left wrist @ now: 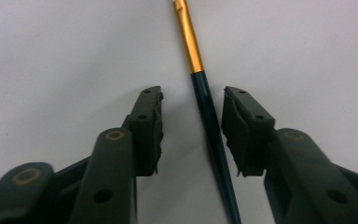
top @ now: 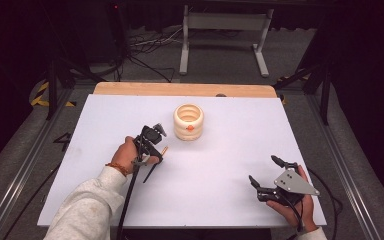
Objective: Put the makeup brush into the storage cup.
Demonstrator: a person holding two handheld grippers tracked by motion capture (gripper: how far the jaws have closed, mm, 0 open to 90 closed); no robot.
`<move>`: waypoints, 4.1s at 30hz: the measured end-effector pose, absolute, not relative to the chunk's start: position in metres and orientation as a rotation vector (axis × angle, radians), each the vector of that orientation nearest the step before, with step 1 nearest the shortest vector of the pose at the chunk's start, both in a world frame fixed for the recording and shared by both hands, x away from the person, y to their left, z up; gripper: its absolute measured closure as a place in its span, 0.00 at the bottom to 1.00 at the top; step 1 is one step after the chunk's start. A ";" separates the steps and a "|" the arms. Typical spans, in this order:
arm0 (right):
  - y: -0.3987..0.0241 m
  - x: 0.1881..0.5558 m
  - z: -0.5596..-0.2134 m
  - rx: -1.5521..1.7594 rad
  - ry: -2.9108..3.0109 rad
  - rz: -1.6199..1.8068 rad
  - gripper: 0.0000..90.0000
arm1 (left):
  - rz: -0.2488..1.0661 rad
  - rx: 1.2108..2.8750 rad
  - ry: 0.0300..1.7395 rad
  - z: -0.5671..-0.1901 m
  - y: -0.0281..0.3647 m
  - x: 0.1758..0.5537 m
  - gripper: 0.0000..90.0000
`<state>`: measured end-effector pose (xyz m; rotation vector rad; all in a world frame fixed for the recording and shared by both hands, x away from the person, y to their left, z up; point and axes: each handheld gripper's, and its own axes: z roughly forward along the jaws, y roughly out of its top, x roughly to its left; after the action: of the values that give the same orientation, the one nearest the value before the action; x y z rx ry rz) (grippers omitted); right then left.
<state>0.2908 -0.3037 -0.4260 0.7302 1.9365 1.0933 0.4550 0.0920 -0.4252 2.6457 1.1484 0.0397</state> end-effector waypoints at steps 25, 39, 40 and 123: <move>-0.304 0.290 -0.426 0.733 1.941 1.081 0.10 | 0.082 2.682 1.028 -0.425 0.089 0.453 0.93; -0.305 0.290 -0.425 0.736 1.926 1.085 0.10 | 0.157 2.609 0.963 -0.413 0.096 0.447 0.93; -0.305 0.289 -0.425 0.738 1.922 1.089 0.10 | 0.172 2.590 0.962 -0.410 0.097 0.445 0.93; -0.310 0.286 -0.421 0.748 1.851 1.147 0.11 | 0.489 1.727 0.539 -0.344 0.138 0.398 0.93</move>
<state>0.2861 -0.3101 -0.4208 0.7484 1.8515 1.1473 0.3977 0.1383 -0.3438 1.7275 0.5395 0.4894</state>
